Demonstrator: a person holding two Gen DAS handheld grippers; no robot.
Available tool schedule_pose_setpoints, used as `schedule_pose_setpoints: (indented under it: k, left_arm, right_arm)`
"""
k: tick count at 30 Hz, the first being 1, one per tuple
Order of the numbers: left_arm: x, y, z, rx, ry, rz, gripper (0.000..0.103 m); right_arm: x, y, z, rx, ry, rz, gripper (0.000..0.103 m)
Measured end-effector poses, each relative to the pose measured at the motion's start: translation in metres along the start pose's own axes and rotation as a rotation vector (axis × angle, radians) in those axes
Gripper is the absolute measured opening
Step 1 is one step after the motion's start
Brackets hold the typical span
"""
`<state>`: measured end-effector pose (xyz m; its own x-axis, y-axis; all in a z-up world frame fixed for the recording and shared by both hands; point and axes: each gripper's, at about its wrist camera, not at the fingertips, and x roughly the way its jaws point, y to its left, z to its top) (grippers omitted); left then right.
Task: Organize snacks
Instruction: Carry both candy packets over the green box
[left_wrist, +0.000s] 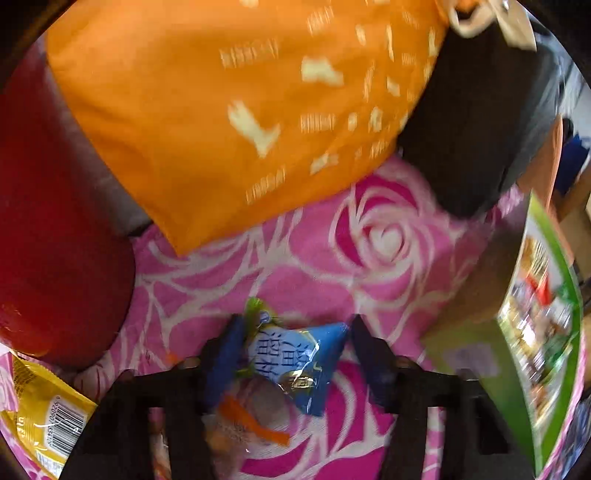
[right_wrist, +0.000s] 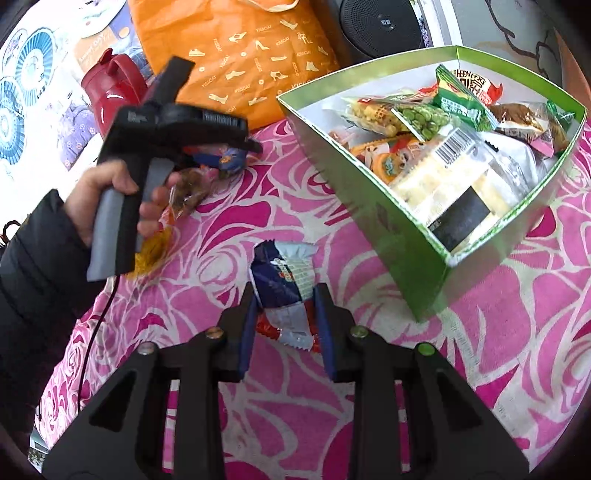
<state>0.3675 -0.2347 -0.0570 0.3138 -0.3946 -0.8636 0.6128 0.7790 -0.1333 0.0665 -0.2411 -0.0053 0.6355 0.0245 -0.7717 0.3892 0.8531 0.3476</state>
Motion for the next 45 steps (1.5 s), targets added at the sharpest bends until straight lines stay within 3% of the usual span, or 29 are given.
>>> schedule_pose_setpoints:
  k: [2, 3, 5, 9, 15, 21, 26, 31, 35, 45]
  left_arm:
    - [-0.003, -0.004, -0.006, 0.042, -0.012, 0.031, 0.044]
    - [-0.006, -0.004, -0.007, 0.044, -0.015, 0.023, 0.037]
    - [-0.011, -0.002, -0.009, 0.018, -0.018, 0.006, 0.033]
    - [-0.032, -0.004, -0.018, 0.002, -0.037, -0.045, 0.032]
    - [-0.094, -0.011, -0.029, 0.007, -0.121, -0.082, 0.031]
    - [-0.147, -0.043, -0.035, 0.046, -0.191, -0.124, 0.032]
    - [-0.18, -0.08, -0.039, 0.089, -0.225, -0.178, 0.032]
    - [-0.179, -0.116, -0.036, 0.133, -0.219, -0.213, 0.032]
    - [-0.163, -0.136, -0.034, 0.154, -0.191, -0.228, 0.032]
    - [-0.095, -0.159, -0.021, 0.162, -0.089, -0.233, 0.032]
  right_arm:
    - [0.002, 0.0, 0.001, 0.0, -0.001, 0.0, 0.032]
    - [0.002, 0.0, 0.001, 0.0, -0.002, 0.0, 0.032]
    - [0.0, -0.001, 0.0, 0.002, -0.001, 0.001, 0.032]
    - [-0.007, 0.002, -0.002, -0.003, 0.007, 0.001, 0.032]
    - [-0.033, 0.015, -0.003, -0.022, -0.016, 0.048, 0.032]
    - [-0.083, 0.029, 0.009, -0.061, -0.126, 0.097, 0.032]
    - [-0.125, 0.0, 0.032, -0.028, -0.254, 0.035, 0.032]
    - [-0.145, -0.049, 0.062, 0.041, -0.333, -0.075, 0.032]
    - [-0.14, -0.081, 0.086, 0.069, -0.344, -0.138, 0.032]
    - [-0.083, -0.127, 0.124, 0.12, -0.253, -0.096, 0.032]
